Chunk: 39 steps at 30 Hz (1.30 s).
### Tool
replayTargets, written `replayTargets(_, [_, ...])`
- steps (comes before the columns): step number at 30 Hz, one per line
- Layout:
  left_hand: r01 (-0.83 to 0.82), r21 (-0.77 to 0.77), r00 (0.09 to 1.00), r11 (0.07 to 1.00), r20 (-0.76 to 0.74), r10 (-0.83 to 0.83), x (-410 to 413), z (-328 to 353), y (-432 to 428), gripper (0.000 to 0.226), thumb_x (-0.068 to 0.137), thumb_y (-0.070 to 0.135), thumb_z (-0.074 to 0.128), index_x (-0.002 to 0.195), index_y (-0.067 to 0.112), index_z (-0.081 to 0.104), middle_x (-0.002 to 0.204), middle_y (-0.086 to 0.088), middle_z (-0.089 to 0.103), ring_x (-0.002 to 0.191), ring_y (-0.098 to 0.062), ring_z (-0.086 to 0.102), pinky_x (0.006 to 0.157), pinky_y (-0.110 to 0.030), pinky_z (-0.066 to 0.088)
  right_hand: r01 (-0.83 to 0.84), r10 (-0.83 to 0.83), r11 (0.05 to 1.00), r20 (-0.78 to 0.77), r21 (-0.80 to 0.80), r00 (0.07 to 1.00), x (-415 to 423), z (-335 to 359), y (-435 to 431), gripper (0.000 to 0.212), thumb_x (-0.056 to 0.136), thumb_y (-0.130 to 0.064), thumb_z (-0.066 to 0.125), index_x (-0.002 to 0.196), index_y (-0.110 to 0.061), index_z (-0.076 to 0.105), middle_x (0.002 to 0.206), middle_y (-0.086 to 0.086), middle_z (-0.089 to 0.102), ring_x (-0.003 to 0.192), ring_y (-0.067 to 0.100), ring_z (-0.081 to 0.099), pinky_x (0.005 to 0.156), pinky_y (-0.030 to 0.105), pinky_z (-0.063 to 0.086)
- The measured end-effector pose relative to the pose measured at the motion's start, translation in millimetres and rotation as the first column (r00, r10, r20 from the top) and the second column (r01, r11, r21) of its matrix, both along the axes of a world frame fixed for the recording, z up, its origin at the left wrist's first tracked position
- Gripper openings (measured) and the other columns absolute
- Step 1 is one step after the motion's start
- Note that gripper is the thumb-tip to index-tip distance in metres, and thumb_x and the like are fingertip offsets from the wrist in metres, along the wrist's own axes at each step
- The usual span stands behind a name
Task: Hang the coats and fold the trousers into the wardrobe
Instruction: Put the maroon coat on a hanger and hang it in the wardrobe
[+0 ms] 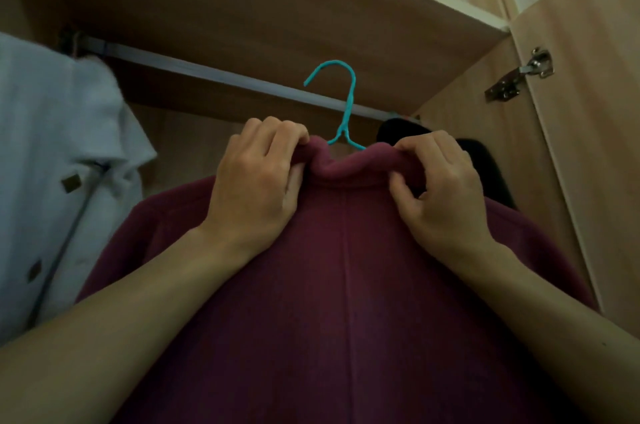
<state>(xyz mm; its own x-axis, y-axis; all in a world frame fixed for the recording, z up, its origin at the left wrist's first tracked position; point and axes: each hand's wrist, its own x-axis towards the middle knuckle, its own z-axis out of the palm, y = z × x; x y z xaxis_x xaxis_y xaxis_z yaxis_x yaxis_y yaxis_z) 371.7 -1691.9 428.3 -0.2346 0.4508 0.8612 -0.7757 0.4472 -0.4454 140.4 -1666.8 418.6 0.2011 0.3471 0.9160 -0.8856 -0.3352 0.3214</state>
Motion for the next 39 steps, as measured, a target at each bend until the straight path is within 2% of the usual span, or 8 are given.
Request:
replayTargets(4, [-0.009, 0.006, 1.0, 1.0, 0.002, 0.009, -8, 12, -44, 0.022, 0.088, 0.018, 0.051, 0.108, 0.01, 0.055, 0.099, -0.009, 0.058, 0.089, -0.024, 0.05, 0.074, -0.042, 0.045, 0.022, -0.022, 1.0, 0.0, 0.02, 1.0, -7, 11, -37, 0.024, 0.084, -0.018, 0.062, 0.107, -0.013, 0.061, 0.099, 0.003, 0.058, 0.089, 0.019, 0.055, 0.076, 0.041, 0.048])
replayTargets(7, [-0.016, 0.004, 1.0, 1.0, -0.013, 0.016, -15, 21, -72, 0.025, 0.088, 0.02, 0.049, 0.11, 0.009, 0.055, 0.101, -0.01, 0.058, 0.09, -0.025, 0.051, 0.075, -0.041, 0.046, 0.033, -0.032, 0.999, -0.014, 0.005, 0.999, -12, 21, -59, 0.021, 0.083, -0.016, 0.066, 0.103, -0.014, 0.061, 0.096, 0.002, 0.058, 0.086, 0.017, 0.054, 0.072, 0.038, 0.049])
replayTargets(14, [0.045, 0.014, 0.995, 0.999, -0.091, -0.044, -51, 59, -136, 0.023, 0.085, 0.01, 0.06, 0.108, 0.011, 0.055, 0.1, -0.007, 0.058, 0.091, -0.021, 0.05, 0.077, -0.04, 0.046, 0.194, -0.195, 0.979, -0.019, -0.059, 0.981, -31, 63, -101, 0.021, 0.08, -0.013, 0.069, 0.097, -0.013, 0.057, 0.094, 0.003, 0.051, 0.084, 0.018, 0.05, 0.059, 0.033, 0.045])
replayTargets(21, [0.047, -0.002, 0.993, 0.999, -0.106, -0.047, -92, 131, -186, 0.02, 0.085, 0.011, 0.057, 0.106, 0.011, 0.054, 0.097, -0.009, 0.058, 0.09, -0.027, 0.053, 0.074, -0.05, 0.048, 0.352, -0.353, 0.928, 0.012, -0.127, 0.936, -60, 132, -139, 0.023, 0.078, -0.01, 0.069, 0.097, -0.013, 0.056, 0.089, 0.004, 0.05, 0.078, 0.023, 0.049, 0.065, 0.036, 0.035])
replayTargets(26, [0.061, -0.017, 0.983, 0.998, -0.174, -0.064, -120, 162, -221, 0.019, 0.087, 0.008, 0.059, 0.106, 0.009, 0.056, 0.097, -0.012, 0.058, 0.088, -0.031, 0.053, 0.07, -0.049, 0.048, 0.448, -0.451, 0.871, 0.035, -0.202, 0.892, -72, 163, -161, 0.03, 0.073, -0.002, 0.069, 0.099, -0.012, 0.059, 0.088, 0.009, 0.052, 0.077, 0.029, 0.05, 0.062, 0.034, 0.03])
replayTargets(29, [0.1, 0.022, 0.972, 0.995, -0.216, -0.093, -133, 170, -247, 0.016, 0.091, 0.01, 0.054, 0.107, 0.01, 0.054, 0.097, -0.011, 0.058, 0.087, -0.03, 0.053, 0.069, -0.05, 0.049, 0.497, -0.507, 0.847, -0.003, -0.19, 0.862, -74, 177, -179, 0.034, 0.07, -0.001, 0.07, 0.1, -0.013, 0.059, 0.091, 0.01, 0.054, 0.079, 0.03, 0.051, 0.06, 0.035, 0.031])
replayTargets(33, [0.167, 0.056, 0.959, 0.984, -0.24, -0.149, -151, 175, -278, 0.014, 0.091, 0.01, 0.051, 0.104, 0.011, 0.053, 0.094, -0.009, 0.059, 0.085, -0.027, 0.053, 0.069, -0.047, 0.049, 0.538, -0.55, 0.827, -0.034, -0.162, 0.835, -81, 187, -197, 0.028, 0.08, -0.009, 0.069, 0.106, -0.015, 0.06, 0.093, 0.01, 0.055, 0.08, 0.029, 0.052, 0.06, 0.039, 0.039])
replayTargets(39, [0.302, 0.131, 0.935, 0.944, -0.235, -0.266, -203, 179, -308, 0.01, 0.092, 0.005, 0.049, 0.1, 0.01, 0.05, 0.091, -0.009, 0.057, 0.084, -0.025, 0.05, 0.065, -0.04, 0.043, 0.661, -0.663, 0.747, 0.002, -0.078, 0.749, -113, 180, -216, 0.037, 0.077, -0.006, 0.07, 0.112, -0.012, 0.061, 0.098, 0.014, 0.056, 0.083, 0.032, 0.053, 0.063, 0.04, 0.041])
